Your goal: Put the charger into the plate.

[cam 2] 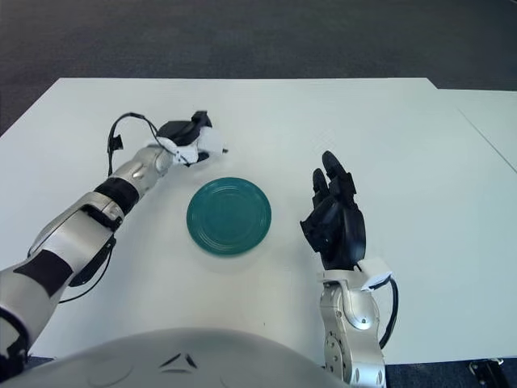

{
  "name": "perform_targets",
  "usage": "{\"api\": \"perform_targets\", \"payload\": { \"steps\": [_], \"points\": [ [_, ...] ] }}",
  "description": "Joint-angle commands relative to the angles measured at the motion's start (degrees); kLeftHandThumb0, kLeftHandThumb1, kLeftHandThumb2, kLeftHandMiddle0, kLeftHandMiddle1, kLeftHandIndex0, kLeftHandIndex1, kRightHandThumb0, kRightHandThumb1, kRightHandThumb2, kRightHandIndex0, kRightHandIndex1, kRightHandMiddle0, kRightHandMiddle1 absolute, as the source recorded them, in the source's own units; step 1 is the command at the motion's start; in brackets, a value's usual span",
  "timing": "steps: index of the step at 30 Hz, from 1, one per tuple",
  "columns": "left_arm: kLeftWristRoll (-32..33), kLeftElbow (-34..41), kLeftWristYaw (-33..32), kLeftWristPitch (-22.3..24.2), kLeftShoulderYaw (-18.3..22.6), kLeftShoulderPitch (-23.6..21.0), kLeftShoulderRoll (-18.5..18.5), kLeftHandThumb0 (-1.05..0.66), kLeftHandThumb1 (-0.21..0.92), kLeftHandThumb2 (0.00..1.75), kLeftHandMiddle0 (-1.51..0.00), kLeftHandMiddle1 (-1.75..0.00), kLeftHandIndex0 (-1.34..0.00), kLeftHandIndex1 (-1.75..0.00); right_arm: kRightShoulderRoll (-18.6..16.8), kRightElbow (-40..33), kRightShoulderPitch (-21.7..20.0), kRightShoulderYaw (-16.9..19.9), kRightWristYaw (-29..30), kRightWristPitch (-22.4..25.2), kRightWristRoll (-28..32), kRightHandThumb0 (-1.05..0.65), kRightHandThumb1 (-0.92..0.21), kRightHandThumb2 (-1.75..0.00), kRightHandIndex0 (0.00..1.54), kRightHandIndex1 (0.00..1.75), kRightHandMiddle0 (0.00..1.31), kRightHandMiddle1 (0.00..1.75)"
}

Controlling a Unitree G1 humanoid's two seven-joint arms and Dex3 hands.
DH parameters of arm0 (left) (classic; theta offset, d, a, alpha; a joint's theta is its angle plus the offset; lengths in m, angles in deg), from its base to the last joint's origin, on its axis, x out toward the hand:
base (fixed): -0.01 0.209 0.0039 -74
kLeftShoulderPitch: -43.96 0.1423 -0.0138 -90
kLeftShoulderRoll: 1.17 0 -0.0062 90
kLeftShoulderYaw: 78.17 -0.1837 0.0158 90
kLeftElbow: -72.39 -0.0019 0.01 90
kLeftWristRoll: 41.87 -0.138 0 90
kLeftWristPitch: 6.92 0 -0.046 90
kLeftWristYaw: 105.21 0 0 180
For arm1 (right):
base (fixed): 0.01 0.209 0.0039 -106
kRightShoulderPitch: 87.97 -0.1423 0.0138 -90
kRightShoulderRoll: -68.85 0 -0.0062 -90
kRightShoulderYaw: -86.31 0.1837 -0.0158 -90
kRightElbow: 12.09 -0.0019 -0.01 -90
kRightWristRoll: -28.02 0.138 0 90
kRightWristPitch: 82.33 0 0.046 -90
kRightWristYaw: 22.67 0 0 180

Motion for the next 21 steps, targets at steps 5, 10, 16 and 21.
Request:
{"api": "perform_targets", "payload": {
  "steps": [5,10,16,21],
  "points": [
    [1.74,26.01,8.39,3.80,6.50,3.67,7.41,-0.43,0.47,1.12,-1.04,-1.75,-0.49,-1.75,1.20,1.55,-0.74,0.24,0.35,-1.74,-3.57,-0.97,-0.92,-1.03,0.09,0.00,0.00,0.27],
    [2.01,33.15,11.29,5.89,8.26,7.24,8.51,-0.44,0.43,1.17,-1.09,-1.75,-0.53,-1.75,1.13,1.57,-1.12,0.04,0.59,-1.29,-4.30,-0.97,-0.92,-1.03,0.09,0.00,0.00,0.25],
    [0.67,55.99,17.26,12.84,8.62,19.40,8.45,-0.46,0.37,1.25,-1.12,-1.75,-0.57,-1.75,0.80,1.46,-1.57,-0.16,0.30,-0.22,-3.39,-0.98,-0.92,-1.02,0.09,0.00,0.00,0.26],
    [0.05,58.34,18.57,14.77,8.83,20.36,8.23,-0.46,0.36,1.26,-1.12,-1.75,-0.58,-1.75,0.78,1.46,-1.60,-0.19,0.31,-0.18,-3.35,-0.98,-0.92,-1.01,0.09,0.00,0.00,0.26]
  ]
}}
